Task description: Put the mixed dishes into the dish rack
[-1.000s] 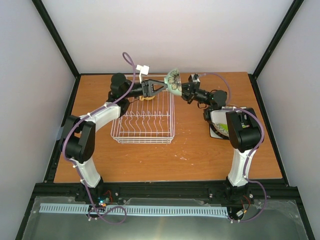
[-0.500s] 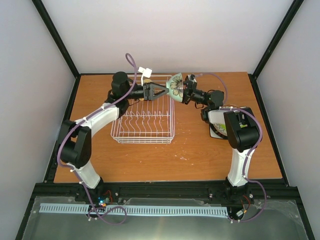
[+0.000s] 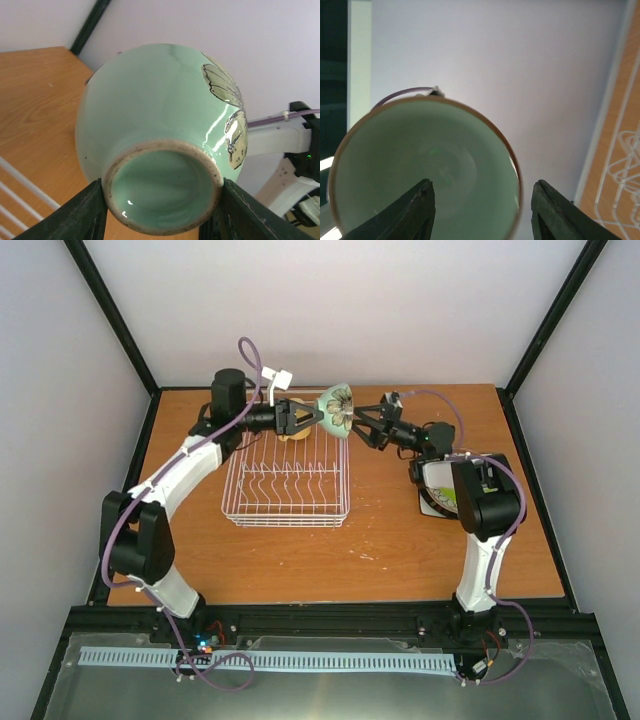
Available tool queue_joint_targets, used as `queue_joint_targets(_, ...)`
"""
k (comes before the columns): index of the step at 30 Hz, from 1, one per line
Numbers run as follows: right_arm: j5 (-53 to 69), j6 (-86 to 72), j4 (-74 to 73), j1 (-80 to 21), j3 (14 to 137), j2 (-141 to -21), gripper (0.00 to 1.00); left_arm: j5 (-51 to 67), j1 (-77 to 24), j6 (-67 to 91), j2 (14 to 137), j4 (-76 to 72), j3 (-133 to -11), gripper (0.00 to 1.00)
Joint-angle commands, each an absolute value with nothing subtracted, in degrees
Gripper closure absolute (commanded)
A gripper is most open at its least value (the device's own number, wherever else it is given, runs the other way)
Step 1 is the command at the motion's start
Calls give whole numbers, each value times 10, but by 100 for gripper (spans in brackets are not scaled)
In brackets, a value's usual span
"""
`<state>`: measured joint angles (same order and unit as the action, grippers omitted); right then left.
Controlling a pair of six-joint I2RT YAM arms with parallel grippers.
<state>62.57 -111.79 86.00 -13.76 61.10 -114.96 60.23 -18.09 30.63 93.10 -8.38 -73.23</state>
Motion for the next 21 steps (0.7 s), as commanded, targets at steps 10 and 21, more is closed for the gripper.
queue_joint_targets(10,600,-916,909,65,378,-1094,49,318,-188,-9,1075,410,-1125,99)
queue_joint_targets(21,575,-710,733,88,346,-1083,51,18,-265,-54,1151,523,-1183,99)
